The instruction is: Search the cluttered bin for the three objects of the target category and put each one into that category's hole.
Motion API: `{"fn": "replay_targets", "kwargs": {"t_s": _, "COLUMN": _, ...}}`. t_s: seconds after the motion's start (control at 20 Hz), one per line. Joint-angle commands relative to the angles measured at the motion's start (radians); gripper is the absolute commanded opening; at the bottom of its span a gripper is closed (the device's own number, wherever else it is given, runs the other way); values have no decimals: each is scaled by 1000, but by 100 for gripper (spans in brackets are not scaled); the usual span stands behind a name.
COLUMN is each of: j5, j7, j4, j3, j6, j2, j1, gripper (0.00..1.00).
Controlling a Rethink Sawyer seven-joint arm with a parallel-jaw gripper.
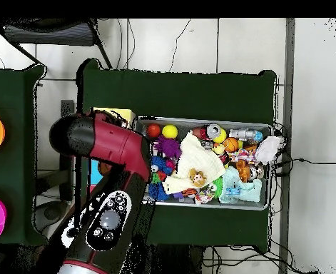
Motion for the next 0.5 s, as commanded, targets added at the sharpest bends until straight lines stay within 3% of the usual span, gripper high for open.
{"fn": "replay_targets", "kwargs": {"t_s": 0.05, "j5": 21, "j7": 206, "j4": 105, "j3": 161, "j6": 95, "j2": -15, "j1": -62, "gripper": 0}}
{"fn": "replay_targets", "kwargs": {"t_s": 0.5, "j5": 18, "j7": 225, "j4": 126, "j3": 181, "j6": 82, "j2": -33, "j1": -64, "gripper": 0}}
